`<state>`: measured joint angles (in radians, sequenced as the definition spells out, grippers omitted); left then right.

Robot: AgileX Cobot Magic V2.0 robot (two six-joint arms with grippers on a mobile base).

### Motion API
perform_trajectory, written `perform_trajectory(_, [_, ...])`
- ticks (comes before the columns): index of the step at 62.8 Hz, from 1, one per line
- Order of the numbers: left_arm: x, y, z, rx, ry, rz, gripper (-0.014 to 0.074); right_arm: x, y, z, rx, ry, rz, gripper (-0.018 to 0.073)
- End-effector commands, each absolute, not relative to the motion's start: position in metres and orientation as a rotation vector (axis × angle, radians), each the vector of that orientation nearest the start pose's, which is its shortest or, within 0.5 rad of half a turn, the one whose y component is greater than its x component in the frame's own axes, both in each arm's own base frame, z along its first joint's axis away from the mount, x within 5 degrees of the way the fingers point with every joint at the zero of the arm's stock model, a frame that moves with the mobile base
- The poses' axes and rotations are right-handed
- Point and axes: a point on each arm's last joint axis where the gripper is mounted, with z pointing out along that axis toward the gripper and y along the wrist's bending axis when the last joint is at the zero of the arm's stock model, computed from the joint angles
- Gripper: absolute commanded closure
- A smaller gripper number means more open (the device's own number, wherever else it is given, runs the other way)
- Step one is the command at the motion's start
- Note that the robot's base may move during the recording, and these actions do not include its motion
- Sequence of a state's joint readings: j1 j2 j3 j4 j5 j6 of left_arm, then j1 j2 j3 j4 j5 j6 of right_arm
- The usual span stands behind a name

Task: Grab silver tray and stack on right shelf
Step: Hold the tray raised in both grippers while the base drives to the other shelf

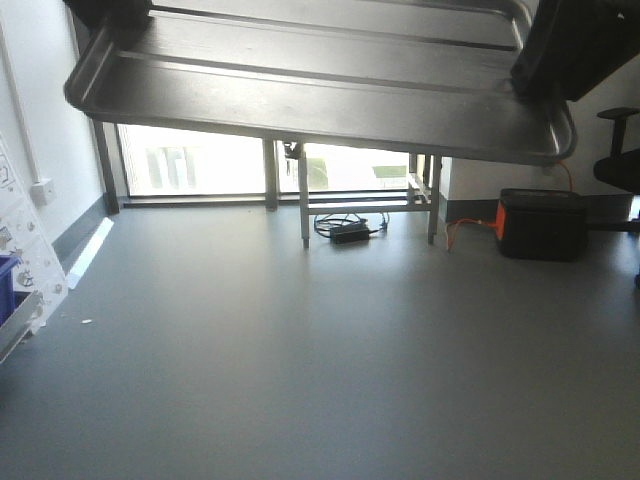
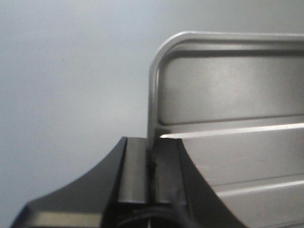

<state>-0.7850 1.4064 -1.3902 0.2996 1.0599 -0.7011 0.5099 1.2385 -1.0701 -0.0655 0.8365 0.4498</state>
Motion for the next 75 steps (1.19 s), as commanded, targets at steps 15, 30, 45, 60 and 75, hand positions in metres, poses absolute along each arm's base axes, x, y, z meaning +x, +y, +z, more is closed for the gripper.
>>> perform_trajectory(15, [0.2188,-0.1851,0.3982,0.189,2.389,-0.283,0.0689,0.2214,0.1170,0.3518,-0.148,2.405,0.335,0.0502])
perform_trajectory(30, [0.2188,-0.1851,0.3982,0.189,2.389,-0.283,0.0689,0.2215,0.1170,0.3519,-0.148,2.404,0.335,0.0502])
perform_trajectory(45, [0.2188,-0.1851,0.3982,0.189,2.389,-0.283,0.0689,0.2215,0.1170,0.3519,-0.148,2.404,0.335,0.0502])
perform_trajectory(60, [0.2188,-0.1851,0.3982,0.189,2.389,-0.283,0.0689,0.2214,0.1170,0.3518,-0.148,2.405,0.335,0.0502])
perform_trajectory(75, [0.2190,-0.1849,0.3983,0.190,2.386,-0.279,0.0689,0.2214,0.1170,0.3518,-0.148,2.405,0.335,0.0502])
